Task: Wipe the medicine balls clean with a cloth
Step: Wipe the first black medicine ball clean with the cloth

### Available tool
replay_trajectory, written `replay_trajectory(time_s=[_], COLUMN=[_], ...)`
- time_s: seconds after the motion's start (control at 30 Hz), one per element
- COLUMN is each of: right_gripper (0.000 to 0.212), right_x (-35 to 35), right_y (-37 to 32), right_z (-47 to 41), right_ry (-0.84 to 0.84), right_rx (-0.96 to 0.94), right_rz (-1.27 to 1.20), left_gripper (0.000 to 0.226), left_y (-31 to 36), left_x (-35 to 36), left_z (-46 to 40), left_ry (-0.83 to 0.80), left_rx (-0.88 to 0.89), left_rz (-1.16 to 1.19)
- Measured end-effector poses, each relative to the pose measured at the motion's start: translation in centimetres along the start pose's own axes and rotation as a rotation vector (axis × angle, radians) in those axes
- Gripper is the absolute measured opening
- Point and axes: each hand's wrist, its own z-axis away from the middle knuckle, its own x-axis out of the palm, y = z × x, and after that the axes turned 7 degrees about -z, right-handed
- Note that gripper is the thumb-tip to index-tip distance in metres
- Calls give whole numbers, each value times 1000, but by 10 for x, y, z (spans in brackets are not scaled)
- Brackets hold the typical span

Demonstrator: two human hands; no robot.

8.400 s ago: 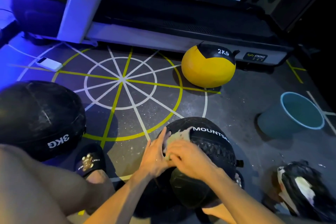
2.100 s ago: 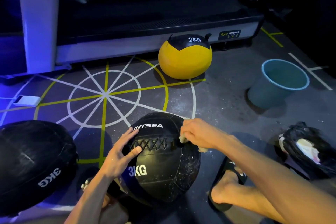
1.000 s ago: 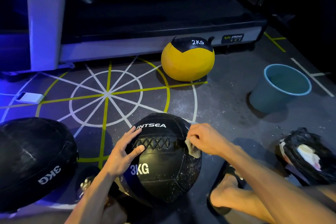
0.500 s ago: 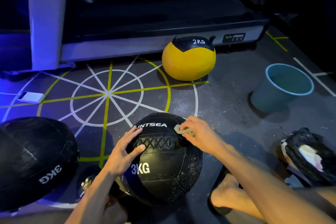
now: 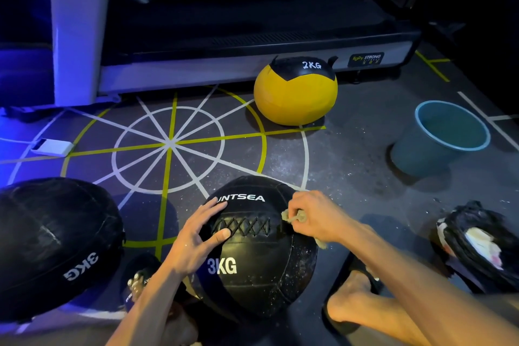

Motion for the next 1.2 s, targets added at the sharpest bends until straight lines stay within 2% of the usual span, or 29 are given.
replay_trajectory(time_s=[0.07,0.23,0.3,0.37,0.43,0.53,0.6,0.67,0.83,1.0,1.17,1.2], right_gripper=[10,9,11,11,8,21,28,29,27,29,21,21], right_x=[-3,10,11,7,0,-1,-1,-5,-34,-35,-31,-34], right_y=[2,6,9,10,13,15,15,12,-5,-1,-1,0], right_z=[-3,-8,-8,-8,-6,-1,4,8,2,-8,11,12], right_ry=[-9,286,343,399,428,174,101,45,-254,-134,-482,-473], right_rx=[36,157,198,199,119,-31,-94,-164,-258,-230,-176,-161], right_rz=[20,-143,-196,-227,-217,-9,102,187,449,444,432,396], left_gripper=[70,68,68,69,69,70,70,69,68,67,67,67], left_y=[3,8,8,9,11,12,11,12,18,22,17,17], left_x=[3,5,6,7,8,6,5,5,13,13,14,15], left_z=[-1,-4,-3,-3,-4,-4,-5,-5,-2,-4,-3,-4], left_ry=[7,15,26,39,34,28,21,16,-6,1,21,25], left_rx=[8,12,24,18,5,7,11,15,69,76,62,69], left_rz=[-18,-15,-7,-17,-17,-12,-19,-28,-63,-67,-84,-78])
